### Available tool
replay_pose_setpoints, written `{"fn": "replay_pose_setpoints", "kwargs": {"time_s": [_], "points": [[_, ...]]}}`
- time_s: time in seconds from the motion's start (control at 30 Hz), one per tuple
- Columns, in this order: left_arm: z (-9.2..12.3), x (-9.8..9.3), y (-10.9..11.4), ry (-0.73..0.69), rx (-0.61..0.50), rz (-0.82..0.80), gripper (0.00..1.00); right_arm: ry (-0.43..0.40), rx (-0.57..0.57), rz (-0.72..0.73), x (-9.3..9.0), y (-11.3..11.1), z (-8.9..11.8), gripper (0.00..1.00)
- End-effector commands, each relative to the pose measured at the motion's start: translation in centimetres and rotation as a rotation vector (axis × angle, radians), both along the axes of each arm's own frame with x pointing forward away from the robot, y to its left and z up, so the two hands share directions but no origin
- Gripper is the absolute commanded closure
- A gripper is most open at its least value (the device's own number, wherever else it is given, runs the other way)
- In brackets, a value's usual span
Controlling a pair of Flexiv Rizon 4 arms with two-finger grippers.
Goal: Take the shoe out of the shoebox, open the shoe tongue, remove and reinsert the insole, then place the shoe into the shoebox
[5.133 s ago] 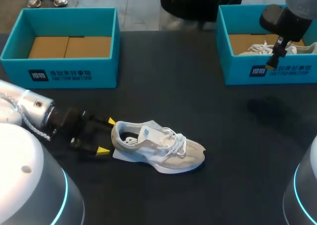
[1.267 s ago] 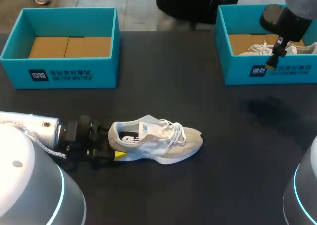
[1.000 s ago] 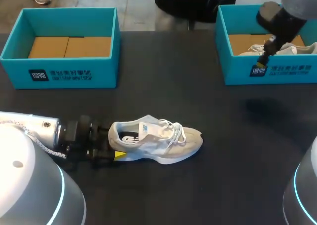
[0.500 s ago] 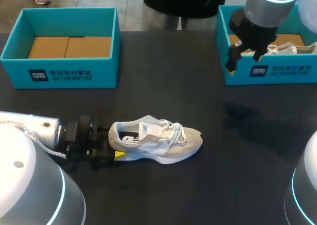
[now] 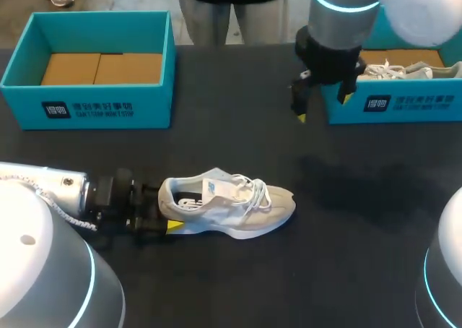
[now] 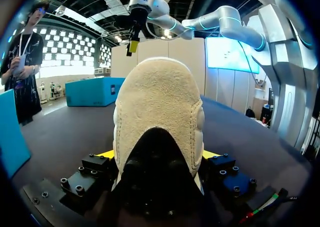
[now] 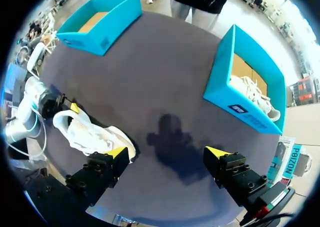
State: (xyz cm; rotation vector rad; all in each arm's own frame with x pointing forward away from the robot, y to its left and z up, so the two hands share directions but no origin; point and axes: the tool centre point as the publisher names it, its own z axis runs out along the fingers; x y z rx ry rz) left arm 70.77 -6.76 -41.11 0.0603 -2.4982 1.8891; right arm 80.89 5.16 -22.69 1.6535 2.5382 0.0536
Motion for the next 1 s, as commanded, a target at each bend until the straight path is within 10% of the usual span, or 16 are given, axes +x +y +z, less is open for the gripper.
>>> {"fn": "replay_pose_setpoints", "kwargs": {"time_s": [0.03,1.0], "points": [[0.1,-0.2,-0.1,-0.002,0.001,0.004,1.00,-0.002,0.008,-0.008,0.1,1.2,-1.0,0.00],[0.1,-0.2,-0.1,-0.002,0.001,0.004,1.00,-0.001,-0.034,-0.114,-1.7,3.7,-1.4,0.00]]}}
